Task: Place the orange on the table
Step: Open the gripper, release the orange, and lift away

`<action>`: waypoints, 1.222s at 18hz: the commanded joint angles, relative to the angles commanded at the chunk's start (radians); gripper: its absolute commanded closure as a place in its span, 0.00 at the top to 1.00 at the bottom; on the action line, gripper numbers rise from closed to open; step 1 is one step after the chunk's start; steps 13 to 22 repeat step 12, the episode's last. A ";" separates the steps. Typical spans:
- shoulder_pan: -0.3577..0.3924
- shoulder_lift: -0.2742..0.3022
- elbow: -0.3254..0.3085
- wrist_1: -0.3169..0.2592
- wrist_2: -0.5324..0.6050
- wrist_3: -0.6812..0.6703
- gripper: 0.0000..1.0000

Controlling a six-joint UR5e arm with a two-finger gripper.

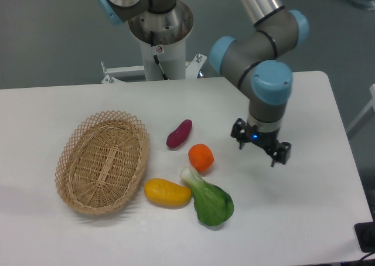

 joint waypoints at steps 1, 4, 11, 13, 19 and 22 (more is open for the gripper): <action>0.011 -0.005 0.009 0.000 0.000 0.014 1.00; 0.041 -0.023 0.040 0.000 0.000 0.046 1.00; 0.060 -0.048 0.072 0.000 0.000 0.083 1.00; 0.061 -0.048 0.074 0.000 0.000 0.083 1.00; 0.061 -0.048 0.074 0.000 0.000 0.083 1.00; 0.061 -0.048 0.074 0.000 0.000 0.083 1.00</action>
